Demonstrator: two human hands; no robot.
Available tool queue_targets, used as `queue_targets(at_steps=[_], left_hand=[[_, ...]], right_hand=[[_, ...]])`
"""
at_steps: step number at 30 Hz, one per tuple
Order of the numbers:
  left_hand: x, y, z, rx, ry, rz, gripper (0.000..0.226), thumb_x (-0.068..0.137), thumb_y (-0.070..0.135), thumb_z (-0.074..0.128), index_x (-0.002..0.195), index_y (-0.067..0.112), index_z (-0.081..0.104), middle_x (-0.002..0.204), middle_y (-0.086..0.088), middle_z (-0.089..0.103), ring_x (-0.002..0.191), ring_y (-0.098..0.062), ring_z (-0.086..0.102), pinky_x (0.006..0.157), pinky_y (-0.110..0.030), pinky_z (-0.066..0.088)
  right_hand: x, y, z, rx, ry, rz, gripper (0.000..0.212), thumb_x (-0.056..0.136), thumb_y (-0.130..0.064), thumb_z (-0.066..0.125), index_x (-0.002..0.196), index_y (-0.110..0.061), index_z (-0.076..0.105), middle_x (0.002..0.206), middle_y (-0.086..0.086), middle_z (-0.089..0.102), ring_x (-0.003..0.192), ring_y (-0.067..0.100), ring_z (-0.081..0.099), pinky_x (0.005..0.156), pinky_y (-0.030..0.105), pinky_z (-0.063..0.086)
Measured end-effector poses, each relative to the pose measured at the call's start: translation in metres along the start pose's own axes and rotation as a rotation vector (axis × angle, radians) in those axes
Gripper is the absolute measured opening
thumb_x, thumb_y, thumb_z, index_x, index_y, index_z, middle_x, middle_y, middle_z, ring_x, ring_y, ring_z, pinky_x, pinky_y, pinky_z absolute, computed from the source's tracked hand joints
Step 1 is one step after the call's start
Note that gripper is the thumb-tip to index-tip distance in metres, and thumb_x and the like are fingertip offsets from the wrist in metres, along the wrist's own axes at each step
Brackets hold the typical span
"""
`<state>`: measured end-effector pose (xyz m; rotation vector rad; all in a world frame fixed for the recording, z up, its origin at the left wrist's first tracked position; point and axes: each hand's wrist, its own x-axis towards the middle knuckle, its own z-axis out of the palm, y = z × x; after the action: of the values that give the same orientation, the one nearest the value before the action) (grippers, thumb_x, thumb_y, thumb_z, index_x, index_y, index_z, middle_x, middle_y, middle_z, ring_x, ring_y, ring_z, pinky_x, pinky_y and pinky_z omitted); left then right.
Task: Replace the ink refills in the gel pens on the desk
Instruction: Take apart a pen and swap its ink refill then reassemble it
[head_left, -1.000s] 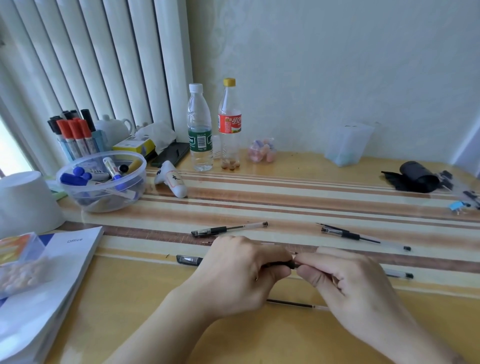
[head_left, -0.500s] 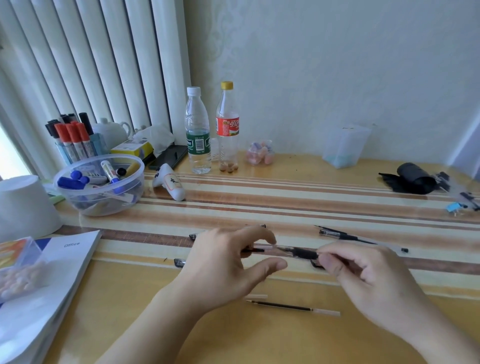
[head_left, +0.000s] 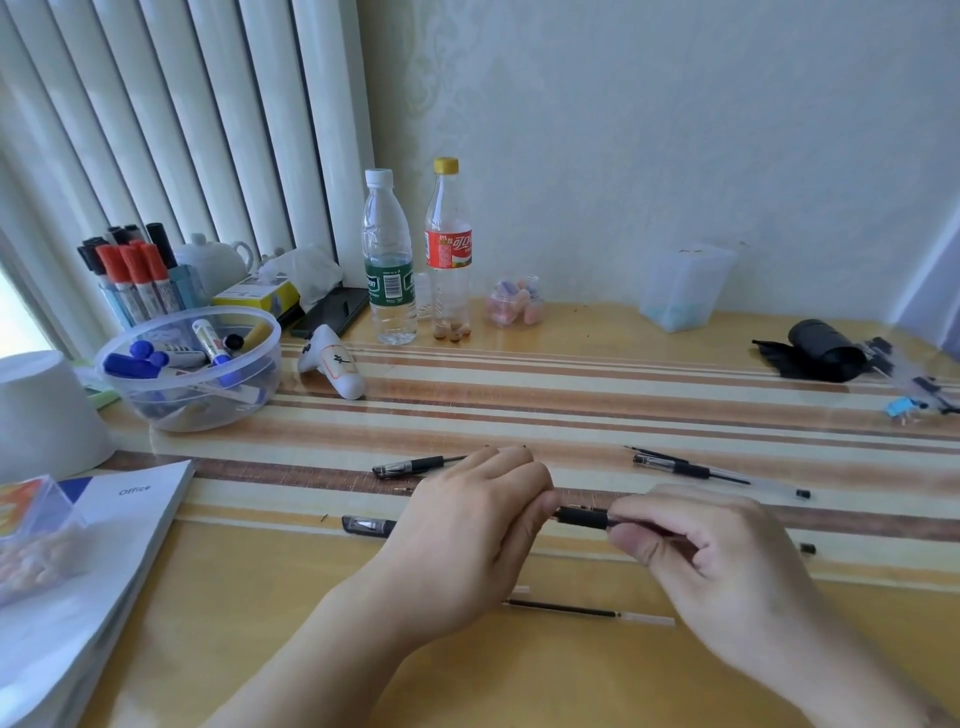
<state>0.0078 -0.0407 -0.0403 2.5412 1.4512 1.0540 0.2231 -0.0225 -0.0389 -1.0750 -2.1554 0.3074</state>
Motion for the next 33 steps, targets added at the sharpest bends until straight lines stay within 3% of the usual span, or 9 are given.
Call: queue_targets(at_steps=[2,5,8,11,14,18,23,26,33], left_hand=[[0.0,0.0,0.001,-0.025,0.016,-0.037,0.025,0.1,0.039,0.029,0.078,0.031,0.036,0.073,0.017,0.039,0.067,-0.009,0.041,0.058,-0.032,0.042],[0.001,-0.001,0.002,-0.021,0.031,-0.06,0.021,0.099,0.038,0.032,0.078,0.036,0.034,0.071,0.018,0.038,0.066,-0.007,0.04,0.057,-0.027,0.038],[0.001,-0.002,0.003,-0.025,0.028,-0.059,0.023,0.098,0.038,0.034,0.075,0.036,0.033,0.068,0.015,0.039,0.065,-0.01,0.041,0.055,-0.03,0.04],[0.0,-0.003,0.003,-0.038,0.024,-0.067,0.026,0.097,0.04,0.035,0.072,0.032,0.036,0.066,0.013,0.039,0.064,-0.011,0.041,0.055,-0.033,0.041],[0.0,-0.004,0.003,-0.065,0.003,-0.08,0.03,0.097,0.043,0.037,0.072,0.027,0.043,0.068,0.009,0.045,0.064,-0.014,0.044,0.056,-0.034,0.042],[0.0,-0.005,-0.001,-0.195,-0.062,-0.106,0.018,0.096,0.039,0.05,0.081,0.028,0.055,0.076,0.009,0.056,0.07,-0.014,0.05,0.06,-0.025,0.042],[-0.002,-0.015,-0.009,-0.248,-0.13,-0.163,0.007,0.091,0.019,0.057,0.086,0.023,0.06,0.072,0.005,0.06,0.067,-0.019,0.051,0.062,-0.027,0.045],[-0.002,-0.017,-0.01,-0.236,-0.134,-0.174,0.009,0.088,0.019,0.058,0.082,0.023,0.061,0.071,0.007,0.063,0.068,-0.018,0.056,0.063,-0.025,0.048],[0.002,-0.02,-0.015,-0.236,0.075,-0.189,0.025,0.093,0.035,0.055,0.074,0.019,0.058,0.058,0.002,0.054,0.056,-0.016,0.046,0.051,-0.019,0.035]], right_hand=[[-0.001,0.0,0.0,0.072,0.055,0.035,0.023,0.079,-0.054,0.063,0.086,-0.033,0.073,0.077,-0.022,0.07,0.072,0.003,0.067,0.058,0.021,0.053],[-0.002,-0.003,-0.002,0.047,-0.031,0.03,0.036,0.083,-0.065,0.052,0.098,-0.038,0.069,0.079,-0.013,0.069,0.076,0.005,0.065,0.057,0.024,0.053],[-0.002,0.0,0.0,-0.043,-0.03,-0.004,0.033,0.091,-0.056,0.043,0.087,-0.034,0.067,0.076,-0.017,0.066,0.066,0.003,0.061,0.051,0.022,0.049],[-0.002,-0.001,0.0,-0.074,-0.035,0.047,0.015,0.081,-0.05,0.06,0.083,-0.036,0.055,0.062,-0.012,0.06,0.048,0.007,0.049,0.044,0.014,0.035],[-0.003,0.0,0.0,-0.017,-0.063,0.026,0.024,0.079,-0.059,0.057,0.091,-0.04,0.05,0.069,-0.01,0.063,0.042,0.015,0.045,0.042,0.016,0.032],[0.001,-0.002,-0.004,-0.061,-0.032,0.022,0.03,0.087,-0.056,0.046,0.093,-0.037,0.068,0.076,-0.028,0.064,0.064,-0.006,0.059,0.049,0.007,0.038],[0.001,0.005,-0.008,-0.077,0.026,0.071,0.02,0.08,-0.053,0.056,0.087,-0.038,0.067,0.08,-0.026,0.066,0.071,0.0,0.064,0.054,0.028,0.053],[0.002,0.004,-0.009,-0.086,0.02,0.066,0.02,0.079,-0.053,0.056,0.086,-0.038,0.067,0.08,-0.025,0.066,0.072,0.0,0.064,0.055,0.029,0.054],[0.002,0.001,-0.01,-0.127,-0.055,0.066,0.025,0.079,-0.058,0.051,0.085,-0.039,0.067,0.078,-0.029,0.065,0.077,-0.004,0.062,0.055,0.024,0.053]])
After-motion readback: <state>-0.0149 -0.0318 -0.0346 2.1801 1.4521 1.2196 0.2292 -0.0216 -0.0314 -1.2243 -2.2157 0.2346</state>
